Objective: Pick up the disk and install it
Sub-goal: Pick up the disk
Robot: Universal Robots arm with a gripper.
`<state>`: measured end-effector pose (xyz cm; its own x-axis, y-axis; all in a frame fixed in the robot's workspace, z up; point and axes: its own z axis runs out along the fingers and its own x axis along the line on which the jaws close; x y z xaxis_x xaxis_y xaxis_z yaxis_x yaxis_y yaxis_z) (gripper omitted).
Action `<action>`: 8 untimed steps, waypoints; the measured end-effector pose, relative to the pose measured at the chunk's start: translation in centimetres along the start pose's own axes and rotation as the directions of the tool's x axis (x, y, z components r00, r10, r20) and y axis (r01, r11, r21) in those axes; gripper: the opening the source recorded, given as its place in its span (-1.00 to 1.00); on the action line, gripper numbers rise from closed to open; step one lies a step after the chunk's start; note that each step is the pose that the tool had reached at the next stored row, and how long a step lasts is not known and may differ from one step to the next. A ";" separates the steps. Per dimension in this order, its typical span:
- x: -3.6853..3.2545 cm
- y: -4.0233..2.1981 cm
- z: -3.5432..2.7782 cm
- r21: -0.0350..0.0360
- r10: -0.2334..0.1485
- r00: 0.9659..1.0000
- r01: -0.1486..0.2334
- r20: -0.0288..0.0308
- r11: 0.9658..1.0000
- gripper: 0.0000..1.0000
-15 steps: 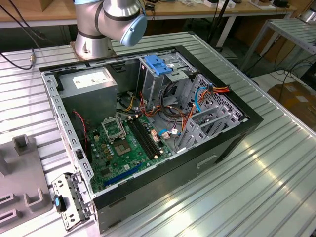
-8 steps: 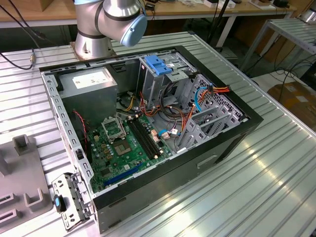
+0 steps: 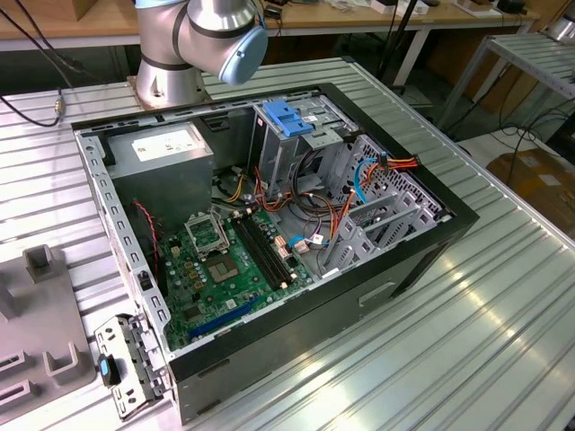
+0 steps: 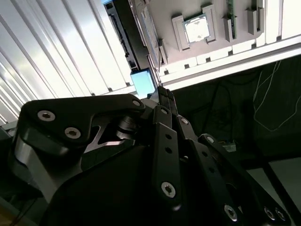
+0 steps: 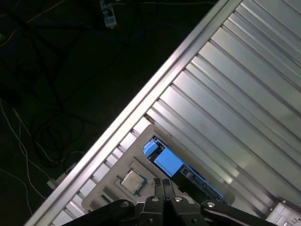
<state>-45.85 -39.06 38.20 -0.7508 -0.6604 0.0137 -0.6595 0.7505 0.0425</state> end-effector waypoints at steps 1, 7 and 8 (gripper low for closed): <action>0.00 0.00 0.00 0.000 -0.010 1.000 0.010 0.000 1.000 -0.79; 0.00 0.00 0.00 0.001 -0.076 0.997 0.076 -0.003 0.997 -0.79; 0.00 0.00 0.00 0.001 -0.091 0.996 0.091 -0.004 0.996 -0.79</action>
<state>-45.85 -39.06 38.20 -0.6878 -0.7258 0.0137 -0.7248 0.6877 0.0425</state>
